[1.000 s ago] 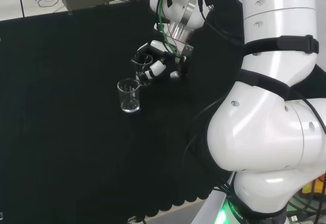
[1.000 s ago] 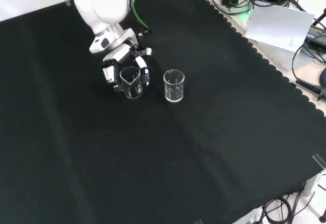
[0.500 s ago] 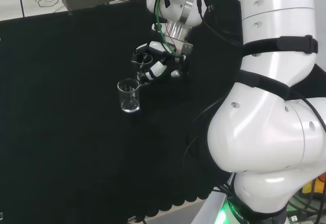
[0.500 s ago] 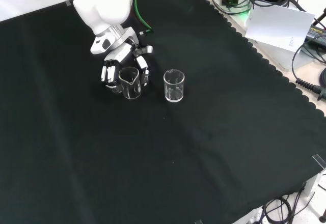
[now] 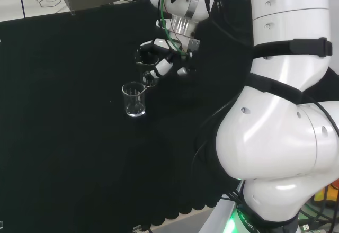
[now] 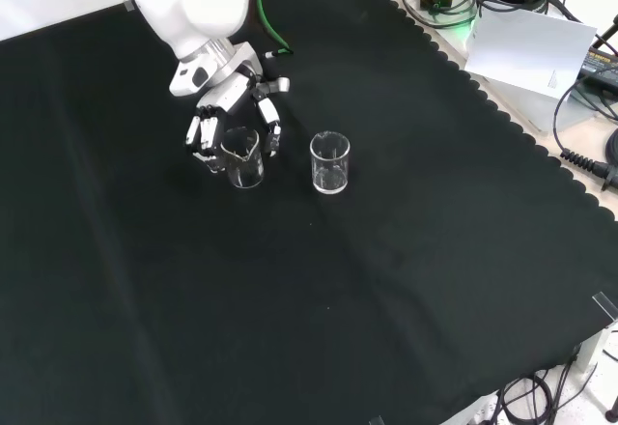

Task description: Place the beaker back on the table.

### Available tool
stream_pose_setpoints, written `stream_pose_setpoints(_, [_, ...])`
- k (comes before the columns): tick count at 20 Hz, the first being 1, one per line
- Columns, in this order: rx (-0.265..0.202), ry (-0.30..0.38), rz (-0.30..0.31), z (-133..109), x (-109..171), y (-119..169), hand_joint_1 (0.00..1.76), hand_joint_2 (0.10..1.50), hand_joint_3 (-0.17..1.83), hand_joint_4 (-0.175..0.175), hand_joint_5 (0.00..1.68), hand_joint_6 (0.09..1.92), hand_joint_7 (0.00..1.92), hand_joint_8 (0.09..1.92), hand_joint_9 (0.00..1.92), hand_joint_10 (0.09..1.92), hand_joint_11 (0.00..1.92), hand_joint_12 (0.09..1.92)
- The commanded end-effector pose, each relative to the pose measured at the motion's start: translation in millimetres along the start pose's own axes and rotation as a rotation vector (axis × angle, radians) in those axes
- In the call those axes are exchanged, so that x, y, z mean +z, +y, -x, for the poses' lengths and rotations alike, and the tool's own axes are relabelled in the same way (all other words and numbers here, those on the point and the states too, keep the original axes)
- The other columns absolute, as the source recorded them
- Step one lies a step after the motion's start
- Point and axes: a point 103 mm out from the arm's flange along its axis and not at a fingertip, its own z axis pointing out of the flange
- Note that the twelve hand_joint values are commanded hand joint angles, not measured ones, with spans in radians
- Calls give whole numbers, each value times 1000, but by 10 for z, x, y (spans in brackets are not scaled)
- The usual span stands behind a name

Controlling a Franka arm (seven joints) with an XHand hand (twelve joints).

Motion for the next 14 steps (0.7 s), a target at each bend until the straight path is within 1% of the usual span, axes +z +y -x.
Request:
stream_pose_setpoints(1, [16, -31, 37, -253, -313, -221, 973, 485, 592, -85, 367, 445, 327, 788, 801, 87, 277, 1385])
stream_pose_setpoints(6, [38, -87, 103, -589, -736, -502, 958, 492, 577, -85, 371, 426, 325, 783, 793, 87, 259, 1394])
stream_pose_setpoints(8, [48, -103, 127, -694, -837, -596, 952, 498, 568, -85, 373, 414, 322, 780, 788, 87, 246, 1399])
stream_pose_setpoints(9, [59, -117, 153, -784, -903, -686, 949, 501, 561, -87, 361, 394, 302, 779, 775, 87, 235, 1404])
stream_pose_setpoints(10, [65, -123, 164, -833, -935, -734, 947, 505, 556, -88, 349, 376, 281, 778, 762, 87, 226, 1407])
stream_pose_setpoints(14, [88, -128, 201, -1012, -1038, -931, 941, 514, 543, -91, 324, 317, 236, 779, 734, 87, 190, 1418])
